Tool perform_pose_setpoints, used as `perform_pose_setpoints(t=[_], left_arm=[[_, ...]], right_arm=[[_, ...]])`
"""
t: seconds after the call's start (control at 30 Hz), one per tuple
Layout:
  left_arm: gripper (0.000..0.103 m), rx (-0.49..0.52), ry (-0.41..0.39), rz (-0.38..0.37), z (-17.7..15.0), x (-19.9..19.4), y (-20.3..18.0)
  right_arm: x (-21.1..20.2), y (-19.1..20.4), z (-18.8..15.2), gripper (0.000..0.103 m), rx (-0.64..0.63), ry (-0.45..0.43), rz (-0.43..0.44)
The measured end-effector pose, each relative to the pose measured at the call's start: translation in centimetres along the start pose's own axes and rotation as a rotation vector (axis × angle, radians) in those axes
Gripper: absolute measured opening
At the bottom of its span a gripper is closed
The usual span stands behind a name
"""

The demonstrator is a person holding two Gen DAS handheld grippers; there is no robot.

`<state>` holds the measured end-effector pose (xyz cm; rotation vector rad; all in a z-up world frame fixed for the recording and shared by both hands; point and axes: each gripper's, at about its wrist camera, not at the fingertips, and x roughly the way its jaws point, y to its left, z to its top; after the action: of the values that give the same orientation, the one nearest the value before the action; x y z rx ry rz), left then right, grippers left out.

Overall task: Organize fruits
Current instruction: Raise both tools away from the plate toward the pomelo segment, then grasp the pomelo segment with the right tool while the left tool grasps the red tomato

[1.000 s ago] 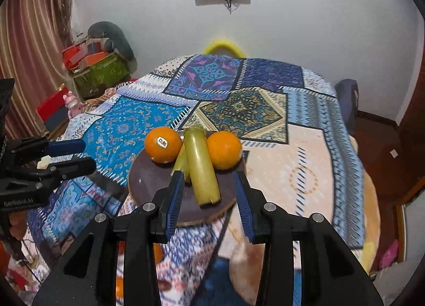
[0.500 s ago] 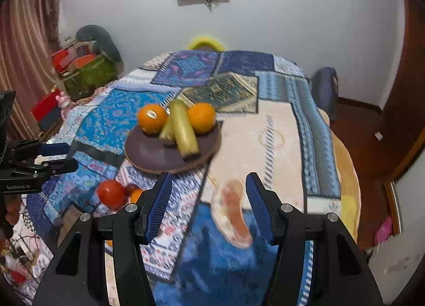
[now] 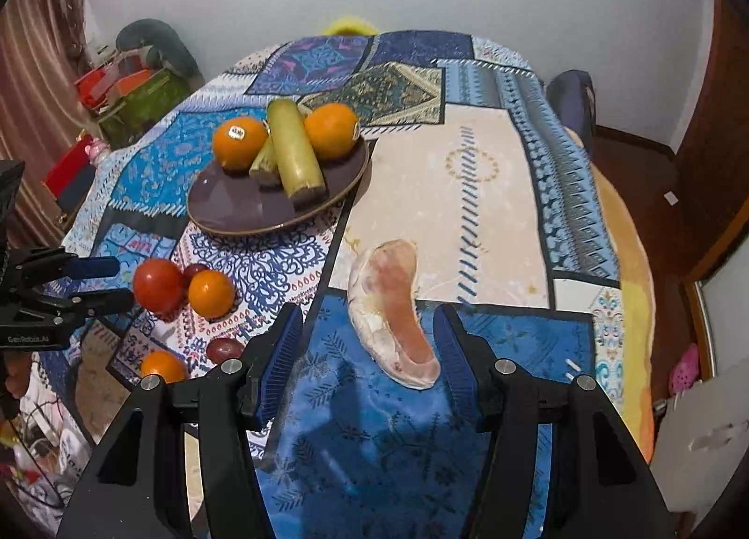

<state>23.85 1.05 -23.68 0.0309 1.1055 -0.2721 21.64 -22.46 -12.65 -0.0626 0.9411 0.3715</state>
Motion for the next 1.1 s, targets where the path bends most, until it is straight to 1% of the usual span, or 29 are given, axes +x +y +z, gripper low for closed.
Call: perform_pose_setpoints(t=[0.13, 0.23, 0.37, 0.5, 0.7, 0.83, 0.87, 0.93, 1.1], left_arm=[[0.057, 0.007, 0.019, -0.006, 0.4, 1.5, -0.3], [0.057, 0.011, 0.014, 0.009, 0.6, 1.9, -0.1], [0.057, -0.016, 0.014, -0.006, 0.7, 2.3, 0.7], [0.053, -0.011, 0.022, 0.007, 0.7, 2.8, 1.1], [0.050, -0.019, 0.032, -0.001, 0.8, 3.9, 1.4], [0.050, -0.006, 0.028, 0.011, 0.8, 4.2, 1.3], [0.050, -0.001, 0.027, 0.013, 0.8, 4.2, 1.2], [0.049, -0.001, 0.026, 0.011, 0.9, 4.2, 1.3], [0.048, -0.031, 0.026, -0.003, 0.9, 3.8, 1.6]], right_arm=[[1.6, -0.3, -0.3, 0.054, -0.001, 0.030, 0.014], [3.1, -0.6, -0.5, 0.054, -0.007, 0.058, 0.016], [4.7, -1.0, -0.5, 0.054, -0.014, 0.091, 0.018], [6.1, -1.2, -0.5, 0.054, -0.019, 0.122, 0.025], [7.1, -0.7, -0.1, 0.055, -0.071, 0.124, 0.006], [7.4, -0.8, 0.0, 0.054, -0.071, 0.106, 0.022], [7.5, -1.0, 0.1, 0.053, -0.064, 0.106, 0.031], [7.7, -1.2, 0.3, 0.045, -0.060, 0.103, 0.028], [7.7, -1.2, 0.4, 0.040, -0.062, 0.101, 0.026]])
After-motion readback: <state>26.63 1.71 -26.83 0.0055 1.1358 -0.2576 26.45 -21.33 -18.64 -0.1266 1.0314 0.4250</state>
